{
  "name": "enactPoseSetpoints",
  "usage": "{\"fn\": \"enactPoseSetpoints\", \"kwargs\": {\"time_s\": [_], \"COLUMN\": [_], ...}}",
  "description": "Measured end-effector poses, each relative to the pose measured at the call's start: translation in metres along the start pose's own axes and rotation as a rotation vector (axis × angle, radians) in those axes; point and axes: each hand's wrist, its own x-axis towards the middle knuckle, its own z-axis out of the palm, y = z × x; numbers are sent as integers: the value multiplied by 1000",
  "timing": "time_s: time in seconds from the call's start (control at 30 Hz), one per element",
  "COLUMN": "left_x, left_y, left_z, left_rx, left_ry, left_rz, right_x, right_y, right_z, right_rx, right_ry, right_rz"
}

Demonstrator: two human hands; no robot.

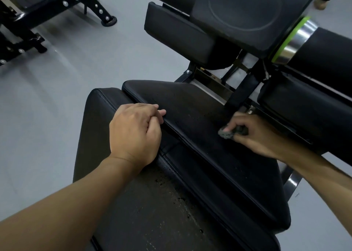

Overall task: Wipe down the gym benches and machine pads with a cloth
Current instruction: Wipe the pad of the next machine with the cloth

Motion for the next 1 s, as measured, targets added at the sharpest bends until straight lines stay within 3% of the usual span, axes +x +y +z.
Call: {"fn": "enactPoseSetpoints", "kwargs": {"time_s": [0.17,0.37,0.53,0.7,0.9,1.0], "left_x": [0,0,1,1,1,1], "left_y": [0,-1,-2,-3,-3,-4], "left_z": [1,1,1,0,0,0], "left_rx": [11,-9,-15,-17,-28,-36], "left_ry": [-17,1,2,-1,7,12], "left_rz": [-10,16,34,43,69,82], "right_x": [43,9,54,25,66,43], "right_y": [5,24,24,34,41,51], "right_z": [20,-2,13,-4,15,6], "right_rx": [-43,-75,-58,-74,-99,-144], "right_ry": [165,51,157,91,237,190], "right_rz": [27,-25,63,40,187,128]}}
